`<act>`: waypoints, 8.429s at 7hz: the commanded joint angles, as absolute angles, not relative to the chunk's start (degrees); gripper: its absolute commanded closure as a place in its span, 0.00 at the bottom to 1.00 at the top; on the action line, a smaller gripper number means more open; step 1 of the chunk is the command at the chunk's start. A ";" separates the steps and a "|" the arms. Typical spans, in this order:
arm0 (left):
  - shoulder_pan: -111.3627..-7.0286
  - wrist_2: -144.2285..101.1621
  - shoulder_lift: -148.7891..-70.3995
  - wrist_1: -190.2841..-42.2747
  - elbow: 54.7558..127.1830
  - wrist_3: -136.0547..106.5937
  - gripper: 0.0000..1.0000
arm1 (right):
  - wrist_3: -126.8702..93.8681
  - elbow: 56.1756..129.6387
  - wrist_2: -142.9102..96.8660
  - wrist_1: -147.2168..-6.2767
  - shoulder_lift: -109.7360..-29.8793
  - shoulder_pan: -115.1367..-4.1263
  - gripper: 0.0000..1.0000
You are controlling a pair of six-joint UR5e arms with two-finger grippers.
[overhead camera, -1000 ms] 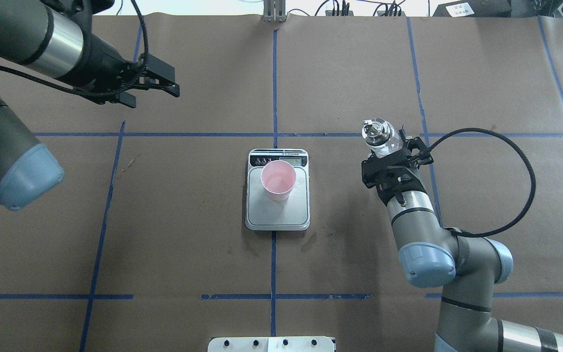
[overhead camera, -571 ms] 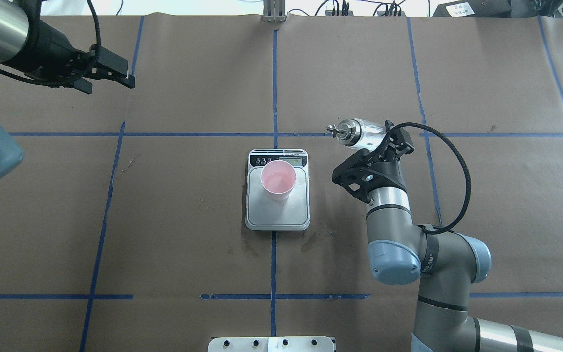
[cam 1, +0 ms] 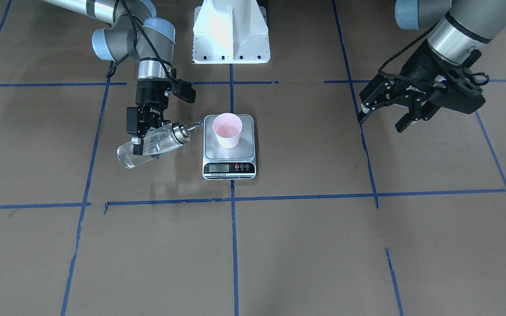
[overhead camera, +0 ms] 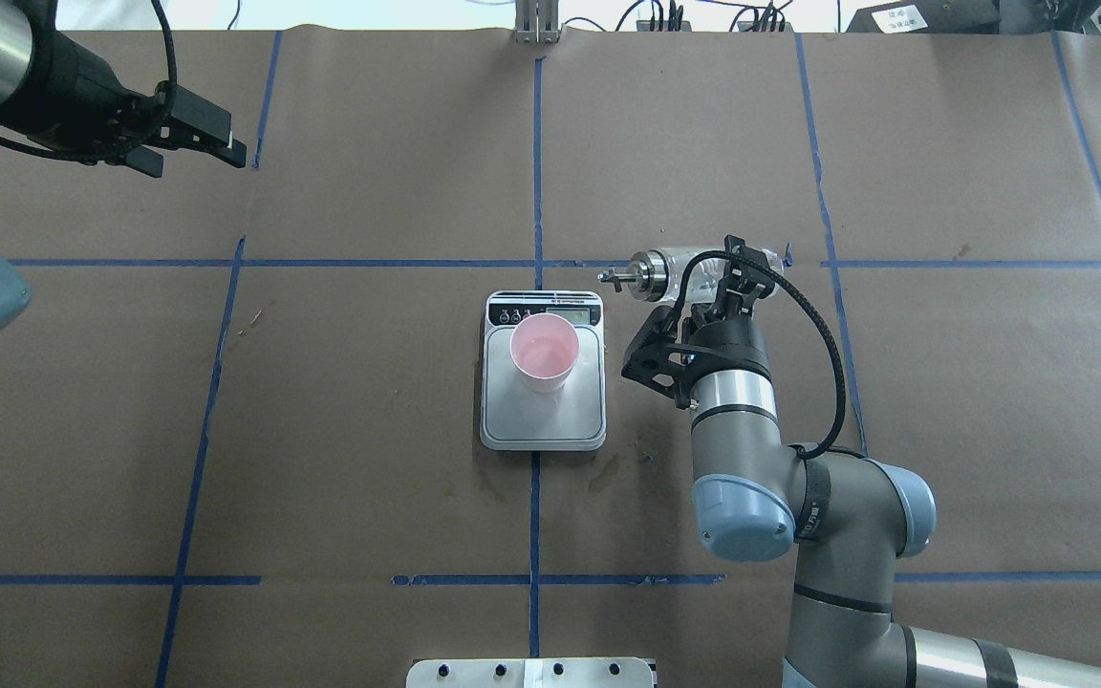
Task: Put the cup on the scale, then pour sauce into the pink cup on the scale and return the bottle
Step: 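Carry the bottle with the right gripper toward the pink cup on the scale, then tilt the bottle spout over the pink cup with the right gripper to pour, then tilt the bottle upright and move it back with the right gripper, then lower the bottle to its spot with the right gripper and release it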
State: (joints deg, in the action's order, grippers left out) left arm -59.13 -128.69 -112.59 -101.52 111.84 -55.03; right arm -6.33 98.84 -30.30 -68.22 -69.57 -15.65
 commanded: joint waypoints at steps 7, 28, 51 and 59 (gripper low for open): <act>-59.33 -131.13 -112.59 -101.34 112.15 -55.11 0.01 | 12.29 95.45 -22.33 -68.20 -65.57 -13.36 1.00; -59.15 -131.22 -112.59 -101.34 112.24 -55.81 0.01 | -46.32 96.94 -32.04 -54.68 -68.37 -12.21 1.00; -60.12 -130.96 -112.41 -100.72 114.26 -55.72 0.01 | -79.72 94.12 -35.33 -43.16 -86.83 -16.79 0.00; -60.12 -130.96 -111.71 -100.81 114.43 -55.29 0.01 | -79.28 110.48 -42.68 -34.16 -114.20 -7.82 0.00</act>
